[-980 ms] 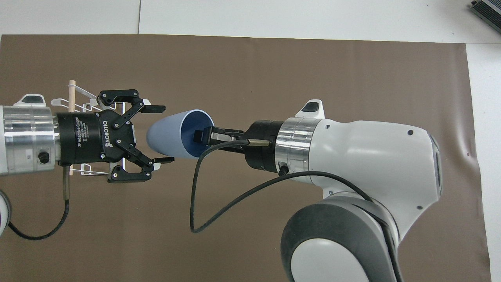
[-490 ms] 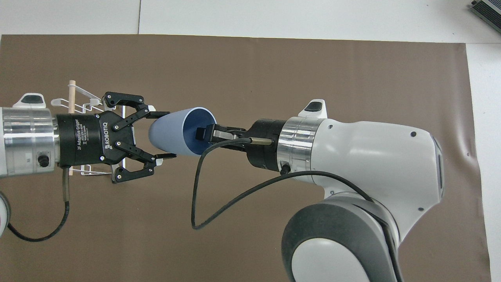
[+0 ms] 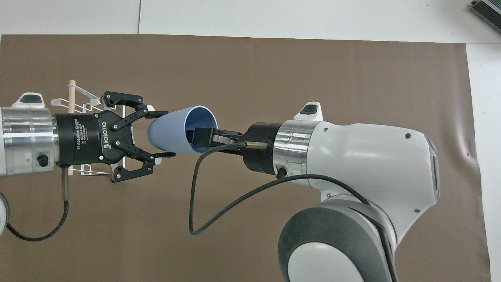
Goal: Hang cup on cup holder
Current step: 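Grasp the cup base with the left gripper, release the right gripper, then raise the cup over the rack while the right gripper withdraws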
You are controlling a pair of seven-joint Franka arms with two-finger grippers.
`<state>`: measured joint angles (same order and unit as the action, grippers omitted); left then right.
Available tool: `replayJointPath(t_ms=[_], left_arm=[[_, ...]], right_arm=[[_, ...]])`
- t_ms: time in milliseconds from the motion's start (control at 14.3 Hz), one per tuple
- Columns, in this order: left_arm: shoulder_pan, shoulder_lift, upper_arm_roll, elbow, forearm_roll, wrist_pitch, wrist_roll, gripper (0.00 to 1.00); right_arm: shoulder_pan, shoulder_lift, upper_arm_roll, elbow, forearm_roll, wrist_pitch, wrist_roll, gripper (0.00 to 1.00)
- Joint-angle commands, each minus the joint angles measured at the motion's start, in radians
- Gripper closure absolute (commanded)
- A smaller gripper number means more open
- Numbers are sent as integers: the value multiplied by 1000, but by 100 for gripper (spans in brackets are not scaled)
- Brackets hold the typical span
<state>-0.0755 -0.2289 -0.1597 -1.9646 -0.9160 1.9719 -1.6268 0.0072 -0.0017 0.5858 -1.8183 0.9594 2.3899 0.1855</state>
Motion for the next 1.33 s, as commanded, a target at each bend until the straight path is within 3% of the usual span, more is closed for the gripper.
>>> replayJointPath(t_ms=[0,420,770,910,1260], left_arm=[[-9,-15,6,-22,61,19,24,100],[-6,-12,6,-25,345,12,89,100],[-21,-6,-12,-11,656,19,120,100],[-20,-4,-50,-3,787,22,120,100],[-17,-4,-127,-3,1044,89,149,100]], right_arm=[[-15,-27,5,-21,30,-12,14,0],[-29,-20,-17,-21,13,3,0,0],[-35,-7,-116,-10,-51,5,-160,0],[-33,-6,-171,-6,-118,3,-247,0],[-30,6,-277,63,-422,-76,-288,0]])
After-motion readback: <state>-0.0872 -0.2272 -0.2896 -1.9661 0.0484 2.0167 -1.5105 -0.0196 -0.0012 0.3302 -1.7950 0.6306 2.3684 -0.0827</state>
